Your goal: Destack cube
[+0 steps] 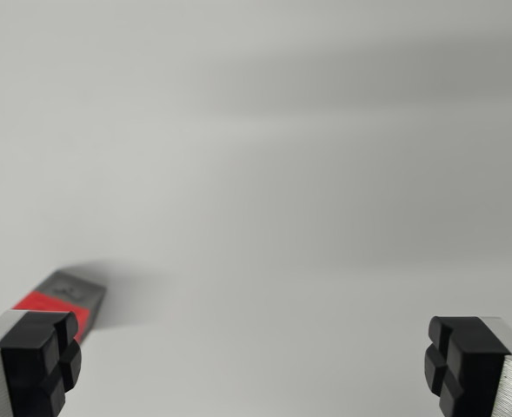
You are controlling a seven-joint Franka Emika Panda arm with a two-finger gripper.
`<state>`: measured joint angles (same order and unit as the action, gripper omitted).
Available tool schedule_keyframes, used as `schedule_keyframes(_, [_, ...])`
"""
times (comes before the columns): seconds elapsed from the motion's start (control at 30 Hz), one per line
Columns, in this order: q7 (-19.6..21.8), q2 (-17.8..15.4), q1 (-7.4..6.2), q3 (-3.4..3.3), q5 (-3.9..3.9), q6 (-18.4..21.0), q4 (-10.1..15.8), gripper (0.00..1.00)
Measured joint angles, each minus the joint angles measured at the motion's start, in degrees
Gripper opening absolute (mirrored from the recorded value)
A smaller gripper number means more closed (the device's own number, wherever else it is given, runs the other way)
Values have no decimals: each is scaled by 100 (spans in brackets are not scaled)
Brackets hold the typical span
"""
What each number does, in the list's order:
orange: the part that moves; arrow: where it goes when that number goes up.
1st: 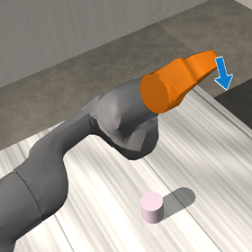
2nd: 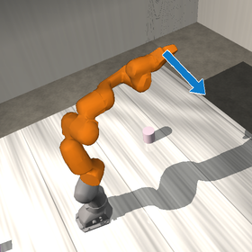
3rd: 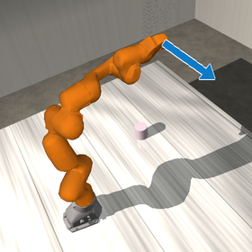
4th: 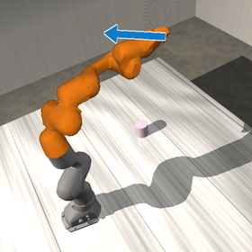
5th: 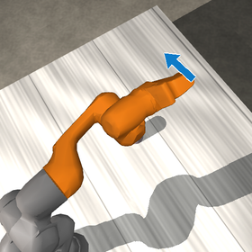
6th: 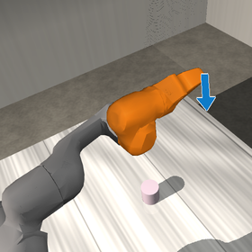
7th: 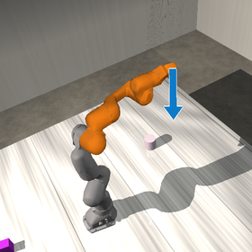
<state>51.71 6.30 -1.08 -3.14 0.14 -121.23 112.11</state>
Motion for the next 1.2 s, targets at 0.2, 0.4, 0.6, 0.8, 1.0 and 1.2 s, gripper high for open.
schedule_keyframes(0.2, [176,-48,-71,13,7,-100,165,100])
schedule_keyframes(0.4, [374,-96,-142,37,14,-209,343,100])
schedule_keyframes(0.6, [611,-148,-226,65,22,-340,543,100])
schedule_keyframes(0.8, [897,-195,-325,107,32,-495,767,100])
schedule_keyframes(1.0, [1194,-229,-424,155,40,-652,988,100])
schedule_keyframes(1.2, [1503,-251,-527,207,45,-819,1198,100])
